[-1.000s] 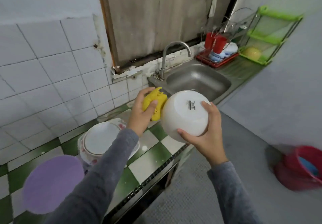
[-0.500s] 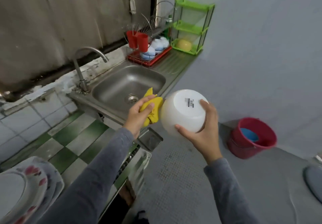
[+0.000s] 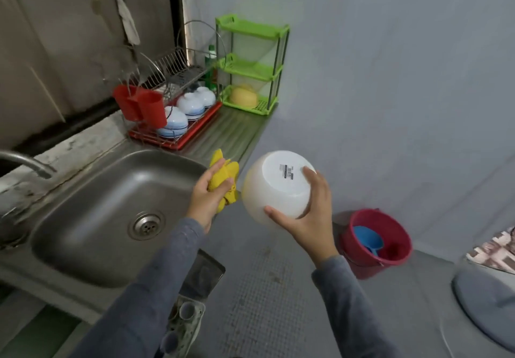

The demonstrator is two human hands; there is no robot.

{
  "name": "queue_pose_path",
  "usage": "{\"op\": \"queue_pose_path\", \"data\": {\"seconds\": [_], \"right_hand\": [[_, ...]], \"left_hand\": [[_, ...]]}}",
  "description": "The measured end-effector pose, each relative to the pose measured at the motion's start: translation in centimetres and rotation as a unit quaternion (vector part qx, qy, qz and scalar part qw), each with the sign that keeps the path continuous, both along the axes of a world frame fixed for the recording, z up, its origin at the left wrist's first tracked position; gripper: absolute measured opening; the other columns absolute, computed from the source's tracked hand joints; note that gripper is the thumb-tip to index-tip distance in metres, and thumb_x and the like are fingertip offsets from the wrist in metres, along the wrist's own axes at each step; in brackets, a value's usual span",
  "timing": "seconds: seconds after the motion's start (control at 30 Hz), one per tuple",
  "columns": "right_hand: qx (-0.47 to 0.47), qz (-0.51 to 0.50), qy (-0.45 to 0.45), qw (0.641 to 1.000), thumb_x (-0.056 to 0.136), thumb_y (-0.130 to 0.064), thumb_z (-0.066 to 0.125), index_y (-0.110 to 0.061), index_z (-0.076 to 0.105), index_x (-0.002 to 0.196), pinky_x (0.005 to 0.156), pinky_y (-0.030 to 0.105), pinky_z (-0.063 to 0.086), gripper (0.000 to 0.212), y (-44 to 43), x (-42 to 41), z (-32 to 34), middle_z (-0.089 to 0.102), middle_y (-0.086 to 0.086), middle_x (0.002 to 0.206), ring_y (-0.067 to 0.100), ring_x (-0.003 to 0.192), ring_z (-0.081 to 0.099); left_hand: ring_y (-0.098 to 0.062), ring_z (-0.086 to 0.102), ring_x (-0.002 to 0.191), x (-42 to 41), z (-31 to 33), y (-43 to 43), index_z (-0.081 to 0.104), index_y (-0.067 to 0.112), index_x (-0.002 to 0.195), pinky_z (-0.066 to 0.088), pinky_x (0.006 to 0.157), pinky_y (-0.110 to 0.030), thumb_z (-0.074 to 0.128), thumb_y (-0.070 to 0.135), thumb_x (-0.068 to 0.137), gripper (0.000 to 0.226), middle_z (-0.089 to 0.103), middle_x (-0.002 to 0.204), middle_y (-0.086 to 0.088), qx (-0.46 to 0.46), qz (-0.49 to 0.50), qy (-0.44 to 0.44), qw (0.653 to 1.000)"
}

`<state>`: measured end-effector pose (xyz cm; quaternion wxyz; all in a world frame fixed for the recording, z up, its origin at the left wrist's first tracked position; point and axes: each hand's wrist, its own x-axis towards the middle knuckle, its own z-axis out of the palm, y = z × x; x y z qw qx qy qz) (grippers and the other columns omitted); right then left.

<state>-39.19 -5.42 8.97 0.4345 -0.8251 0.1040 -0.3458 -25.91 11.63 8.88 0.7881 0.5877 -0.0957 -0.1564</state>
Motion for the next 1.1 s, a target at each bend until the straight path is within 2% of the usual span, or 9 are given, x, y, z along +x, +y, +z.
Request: {"op": "queue_pose_path", "data": {"seconds": [0.1,0.2,0.37,0.63,0.73,0.83,0.9,1.0,1.1], "right_hand": [[0.000,0.002,0.010,1.000,0.058,-0.061,0.085,-0.025,0.040,0.143,0.110,0.007,0.023,0.102,-2.7,4.0,0.1,0.036,-0.003,0.145,0.003,0.136,0.033],[0.014,0.001,0.015,1.000,0.057,-0.062,0.084,-0.026,0.039,0.143,0.110,0.006,0.022,0.104,-5.2,7.5,-0.3,0.035,-0.003,0.147,0.003,0.137,0.032],[0.030,0.011,0.021,0.999,0.058,-0.062,0.084,-0.039,0.034,0.140,0.107,0.006,0.024,0.098,-10.1,13.6,-1.7,0.034,-0.018,0.141,-0.002,0.135,0.031],[0.066,0.060,0.040,0.995,0.058,-0.066,0.082,-0.040,0.031,0.139,0.103,0.002,0.024,0.100,-18.9,24.1,-3.3,0.025,-0.040,0.134,-0.007,0.132,0.030],[0.076,0.082,0.058,0.992,0.058,-0.065,0.083,-0.040,0.030,0.139,0.101,0.001,0.025,0.100,-21.6,27.1,-3.5,0.028,-0.036,0.133,-0.009,0.129,0.031],[0.074,0.105,0.078,0.989,0.057,-0.066,0.083,-0.040,0.030,0.137,0.104,0.008,0.029,0.099,-23.8,30.0,-3.6,0.034,-0.021,0.135,0.001,0.130,0.036],[0.073,0.116,0.087,0.987,0.057,-0.066,0.082,-0.039,0.031,0.138,0.107,0.018,0.032,0.099,-24.7,31.9,-3.8,0.034,-0.017,0.137,0.006,0.131,0.036],[0.077,0.127,0.094,0.984,0.057,-0.066,0.081,-0.038,0.030,0.139,0.110,0.027,0.034,0.100,-25.5,34.8,-4.0,0.033,-0.018,0.137,0.009,0.132,0.036],[0.101,0.139,0.110,0.979,0.056,-0.066,0.083,-0.039,0.031,0.139,0.112,0.033,0.037,0.101,-25.7,38.0,-4.6,0.032,-0.019,0.137,0.009,0.131,0.037]], "left_hand": [[-0.003,0.063,0.111,3.7,0.3,-2.8,0.053,0.019,0.139,0.055,0.082,-0.019,0.062,-0.001,0.093,0.052,0.058,0.137,0.000,-0.001,0.011,-0.015,1.000],[0.011,0.063,0.096,6.5,0.3,-5.6,0.050,0.014,0.143,0.054,0.075,-0.014,0.061,-0.005,0.092,0.056,0.057,0.131,0.005,-0.001,0.018,-0.009,1.000],[0.013,0.062,0.097,11.2,-0.7,-10.3,0.048,0.016,0.144,0.053,0.072,-0.012,0.060,-0.006,0.093,0.057,0.052,0.140,0.005,0.016,0.028,-0.004,0.999],[0.004,0.059,0.114,20.3,-3.3,-17.6,0.056,0.043,0.131,0.053,0.094,-0.030,0.070,0.009,0.091,0.054,0.058,0.123,0.027,0.076,0.095,0.008,0.993],[-0.005,0.060,0.119,22.5,-3.6,-19.9,0.059,0.051,0.125,0.052,0.101,-0.040,0.071,0.011,0.090,0.054,0.059,0.129,0.023,0.079,0.112,0.020,0.990],[-0.011,0.058,0.124,24.8,-3.8,-21.4,0.060,0.055,0.124,0.050,0.103,-0.046,0.071,0.011,0.090,0.057,0.057,0.137,0.015,0.080,0.137,0.033,0.987],[-0.010,0.057,0.124,26.2,-4.0,-22.2,0.058,0.049,0.128,0.050,0.103,-0.045,0.070,0.008,0.090,0.057,0.058,0.133,0.021,0.069,0.147,0.043,0.986],[0.002,0.060,0.114,28.2,-4.0,-23.0,0.052,0.036,0.141,0.055,0.095,-0.037,0.068,0.005,0.091,0.061,0.061,0.115,0.036,0.070,0.172,0.050,0.981],[0.008,0.060,0.109,30.5,-4.1,-23.2,0.046,0.028,0.147,0.057,0.086,-0.025,0.062,-0.001,0.093,0.063,0.061,0.114,0.035,0.064,0.192,0.050,0.978]]}}
